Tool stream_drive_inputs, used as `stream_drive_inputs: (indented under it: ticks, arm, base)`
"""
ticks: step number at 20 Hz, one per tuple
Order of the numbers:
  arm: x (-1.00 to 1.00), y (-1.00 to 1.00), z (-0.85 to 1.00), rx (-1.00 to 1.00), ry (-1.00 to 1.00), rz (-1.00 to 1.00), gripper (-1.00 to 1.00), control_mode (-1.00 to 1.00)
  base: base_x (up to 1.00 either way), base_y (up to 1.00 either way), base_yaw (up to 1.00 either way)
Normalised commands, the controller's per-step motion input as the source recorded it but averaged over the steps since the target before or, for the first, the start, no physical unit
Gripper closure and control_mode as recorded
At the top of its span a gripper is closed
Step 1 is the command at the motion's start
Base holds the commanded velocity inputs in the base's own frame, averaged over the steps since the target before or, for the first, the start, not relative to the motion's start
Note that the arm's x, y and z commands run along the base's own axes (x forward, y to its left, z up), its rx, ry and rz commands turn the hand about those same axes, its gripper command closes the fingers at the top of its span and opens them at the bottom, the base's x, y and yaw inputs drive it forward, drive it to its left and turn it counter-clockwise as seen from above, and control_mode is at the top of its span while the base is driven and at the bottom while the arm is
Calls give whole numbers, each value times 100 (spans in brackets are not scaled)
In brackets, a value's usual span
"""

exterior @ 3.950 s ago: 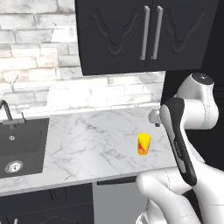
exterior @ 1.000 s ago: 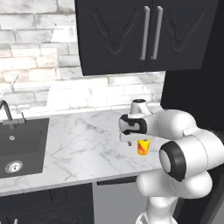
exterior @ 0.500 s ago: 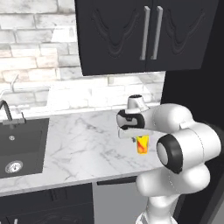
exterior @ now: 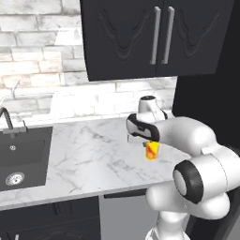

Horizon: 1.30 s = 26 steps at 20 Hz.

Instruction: Place the pitcher and cup on the dining counter for serving.

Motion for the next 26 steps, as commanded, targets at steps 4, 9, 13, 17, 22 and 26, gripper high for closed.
stream_drive_inputs:
  ticks: [4, 9, 13, 17, 22, 26]
  arm:
    - [-22, 0, 80, -1, -27, 8, 100, -100]
    - [-43, 0, 92, -2, -36, 13, 100, -100]
    - [-43, 0, 86, -3, -40, 14, 100, -100]
    - [-45, 1, 71, -7, -39, 16, 100, -100]
    - [-47, 0, 35, -3, -26, 16, 100, 100]
    - [0, 0, 0, 0, 0, 0, 100, 100]
  base:
    - [0, 0, 0]
    - [0, 0, 0]
    - [0, 0, 0]
    - [0, 0, 0]
    - [-35, 2, 20]
    - [-71, 0, 77]
